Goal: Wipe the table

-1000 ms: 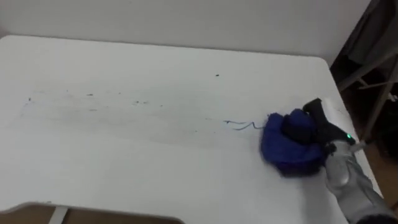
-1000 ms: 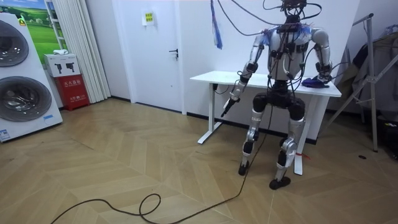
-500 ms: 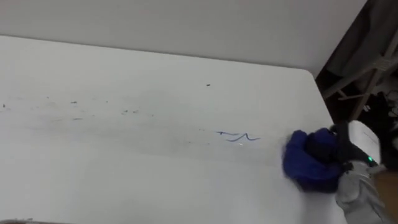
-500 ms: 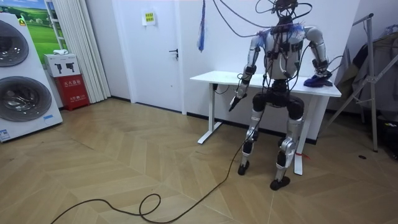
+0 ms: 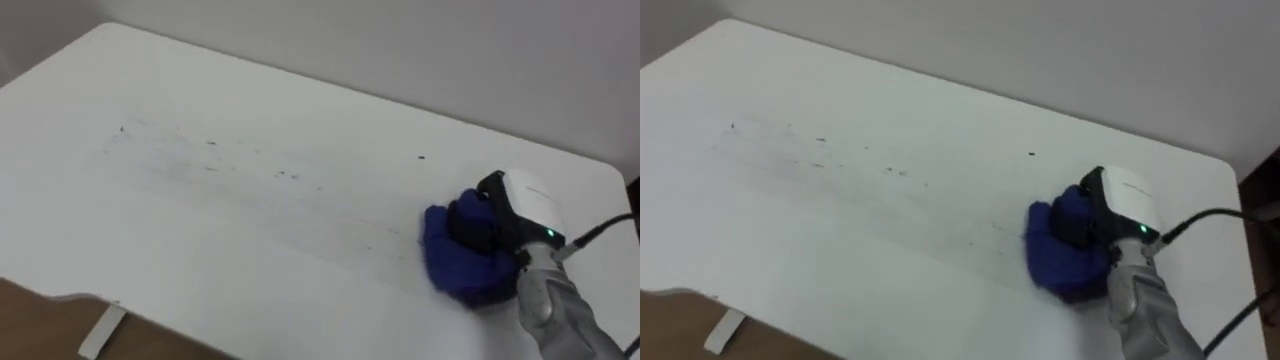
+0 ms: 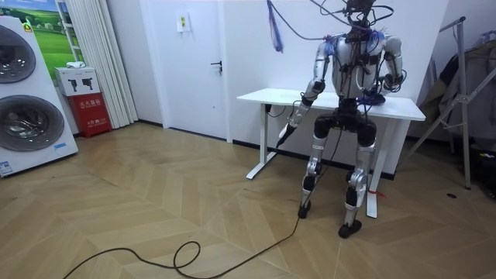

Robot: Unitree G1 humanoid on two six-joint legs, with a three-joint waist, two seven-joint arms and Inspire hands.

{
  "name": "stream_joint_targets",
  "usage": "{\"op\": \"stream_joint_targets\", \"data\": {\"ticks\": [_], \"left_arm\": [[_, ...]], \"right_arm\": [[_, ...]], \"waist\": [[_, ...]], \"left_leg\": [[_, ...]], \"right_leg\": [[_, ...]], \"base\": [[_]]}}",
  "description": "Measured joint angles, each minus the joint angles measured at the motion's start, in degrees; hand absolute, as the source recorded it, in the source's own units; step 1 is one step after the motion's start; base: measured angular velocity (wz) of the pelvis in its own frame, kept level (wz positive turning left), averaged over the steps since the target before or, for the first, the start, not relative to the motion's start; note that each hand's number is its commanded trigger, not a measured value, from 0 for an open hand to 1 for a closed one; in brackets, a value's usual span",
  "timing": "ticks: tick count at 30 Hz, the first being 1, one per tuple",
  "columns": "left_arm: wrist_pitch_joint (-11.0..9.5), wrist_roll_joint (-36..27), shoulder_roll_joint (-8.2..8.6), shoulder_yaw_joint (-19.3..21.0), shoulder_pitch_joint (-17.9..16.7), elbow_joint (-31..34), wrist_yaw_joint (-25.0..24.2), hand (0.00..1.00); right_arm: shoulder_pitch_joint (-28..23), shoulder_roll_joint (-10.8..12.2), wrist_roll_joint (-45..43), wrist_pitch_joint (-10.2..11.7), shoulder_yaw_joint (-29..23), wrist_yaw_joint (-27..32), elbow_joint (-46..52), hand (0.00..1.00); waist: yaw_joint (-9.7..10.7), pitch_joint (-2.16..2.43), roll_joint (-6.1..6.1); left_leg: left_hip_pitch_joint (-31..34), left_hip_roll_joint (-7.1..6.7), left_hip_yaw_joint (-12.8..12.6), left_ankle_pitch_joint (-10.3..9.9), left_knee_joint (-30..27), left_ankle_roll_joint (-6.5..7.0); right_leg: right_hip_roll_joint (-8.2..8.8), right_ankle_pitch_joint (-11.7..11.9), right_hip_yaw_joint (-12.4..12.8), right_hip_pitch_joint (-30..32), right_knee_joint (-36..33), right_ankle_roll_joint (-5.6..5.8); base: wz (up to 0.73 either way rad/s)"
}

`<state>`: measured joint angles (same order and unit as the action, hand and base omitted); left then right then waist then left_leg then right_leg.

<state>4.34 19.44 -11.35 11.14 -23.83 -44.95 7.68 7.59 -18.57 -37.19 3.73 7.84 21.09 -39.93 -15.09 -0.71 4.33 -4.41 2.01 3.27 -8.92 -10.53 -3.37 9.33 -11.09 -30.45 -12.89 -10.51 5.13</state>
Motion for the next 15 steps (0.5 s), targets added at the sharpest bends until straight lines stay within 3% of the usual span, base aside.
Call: {"op": "stream_joint_targets", "data": {"ticks": [3, 6, 8, 9, 11, 15], "left_arm": [[-0.26, -0.1, -0.17, -1.58, 3.63, 0.04, -0.05, 0.0], [-0.22, -0.13, -0.36, -4.23, 6.09, 0.04, 0.28, 0.0], [-0.07, 0.2, -0.42, -5.39, 8.06, -0.11, 0.3, 0.0], [-0.02, 0.24, -0.43, -5.46, 8.26, -0.11, 0.29, 0.0], [0.45, 0.28, -0.32, -5.95, 8.51, -0.11, 0.13, 0.0], [0.82, 0.23, -0.46, -6.7, 7.37, 0.13, -0.05, 0.0]], "right_arm": [[4.0, -0.11, 2.41, -0.39, 0.68, -0.02, -4.07, 1.0], [9.62, 0.33, 5.63, -4.04, 3.97, -1.15, -6.06, 1.0], [14.71, 0.41, 5.48, -6.02, 7.86, -3.6, -6.73, 1.0], [15.74, 0.41, 5.48, -6.31, 8.8, -4.35, -6.73, 1.0], [19.55, 2.06, 5.48, -6.24, 11.02, -6.76, -7.39, 1.0], [20.32, 2.24, 4.87, -5.69, 11.22, -6.85, -8.11, 1.0]], "waist": [[-1.18, 0.14, -0.02], [-2.48, 0.53, 0.33], [-4.99, 0.41, 0.97], [-5.38, 0.53, 1.24], [-6.65, 0.33, 1.75], [-7.7, 0.1, 1.84]], "left_leg": [[2.52, -0.05, 0.4, -0.03, -0.85, -0.02], [6.05, 0.73, 0.4, 0.76, -1.19, -0.61], [7.46, 1.62, -0.35, 1.61, -0.8, -0.8], [7.86, 1.81, -0.38, 1.72, -0.79, -0.89], [8.12, 2.29, -0.46, 2.05, -0.64, -1.2], [7.96, 2.22, -0.3, 2.09, -0.44, -1.22]], "right_leg": [[-0.14, -0.16, 0.05, 1.91, 0.09, 0.18], [-0.96, 0.42, 0.8, 5.7, -0.23, -0.91], [-2.09, 1.27, 3.45, 8.55, -0.12, -2.11], [-2.28, 1.39, 3.64, 9.09, -0.12, -2.3], [-2.75, 1.6, 3.91, 9.79, -0.13, -2.64], [-2.69, 1.63, 3.59, 9.61, -0.01, -2.69]], "base": [[-0.02], [-0.17], [-0.44], [-0.27], [-0.04], [0.06]]}}
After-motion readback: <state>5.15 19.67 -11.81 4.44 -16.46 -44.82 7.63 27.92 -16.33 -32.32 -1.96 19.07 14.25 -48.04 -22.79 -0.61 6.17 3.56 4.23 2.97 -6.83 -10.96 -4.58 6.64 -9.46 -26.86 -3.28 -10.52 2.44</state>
